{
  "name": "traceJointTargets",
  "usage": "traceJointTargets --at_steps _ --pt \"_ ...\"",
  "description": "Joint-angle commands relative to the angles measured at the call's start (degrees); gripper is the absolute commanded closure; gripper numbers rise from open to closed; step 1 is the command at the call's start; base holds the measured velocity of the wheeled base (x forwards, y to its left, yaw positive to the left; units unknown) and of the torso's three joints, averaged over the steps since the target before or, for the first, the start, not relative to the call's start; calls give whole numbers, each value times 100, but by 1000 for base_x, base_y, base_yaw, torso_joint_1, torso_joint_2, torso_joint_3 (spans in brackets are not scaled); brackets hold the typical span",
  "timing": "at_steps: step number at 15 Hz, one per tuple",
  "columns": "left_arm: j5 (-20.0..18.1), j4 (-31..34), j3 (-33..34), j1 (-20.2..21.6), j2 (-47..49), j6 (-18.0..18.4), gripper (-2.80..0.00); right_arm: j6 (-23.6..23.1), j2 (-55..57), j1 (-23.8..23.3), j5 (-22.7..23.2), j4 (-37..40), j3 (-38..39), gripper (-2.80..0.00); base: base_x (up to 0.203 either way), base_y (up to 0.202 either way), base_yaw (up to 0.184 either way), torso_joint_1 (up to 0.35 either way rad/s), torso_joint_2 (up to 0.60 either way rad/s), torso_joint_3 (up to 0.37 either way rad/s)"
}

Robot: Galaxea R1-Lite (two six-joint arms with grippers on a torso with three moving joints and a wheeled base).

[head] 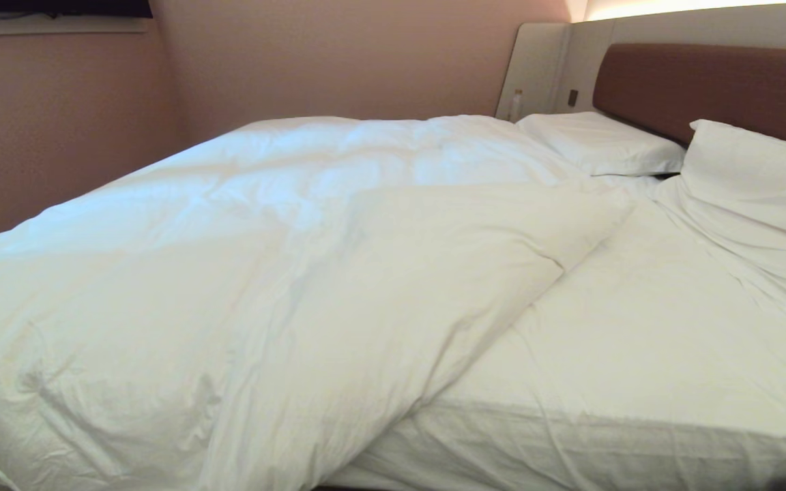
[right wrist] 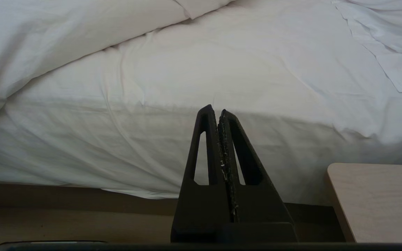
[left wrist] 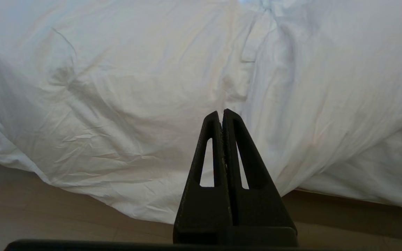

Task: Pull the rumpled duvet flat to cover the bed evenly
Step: Hold the folded corner of the quilt

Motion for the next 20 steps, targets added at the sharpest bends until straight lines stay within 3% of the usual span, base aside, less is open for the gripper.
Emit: traceJointTargets --at_steps 1,14,17,20 --pt "-6 -4 0 2 0 17 0 0 0 0 0 0 0 0 0 0 0 0 0 0" --pt "-1 -47 -168 2 0 -68 0 0 0 0 0 0 0 0 0 0 0 0 0 0" --pt "-337 215 -1565 0 436 -542 0 0 0 0 0 0 0 0 0 0 0 0 0 0" --pt "-853 220 -2553 -3 2096 -1675 0 0 0 0 0 0 0 0 0 0 0 0 0 0"
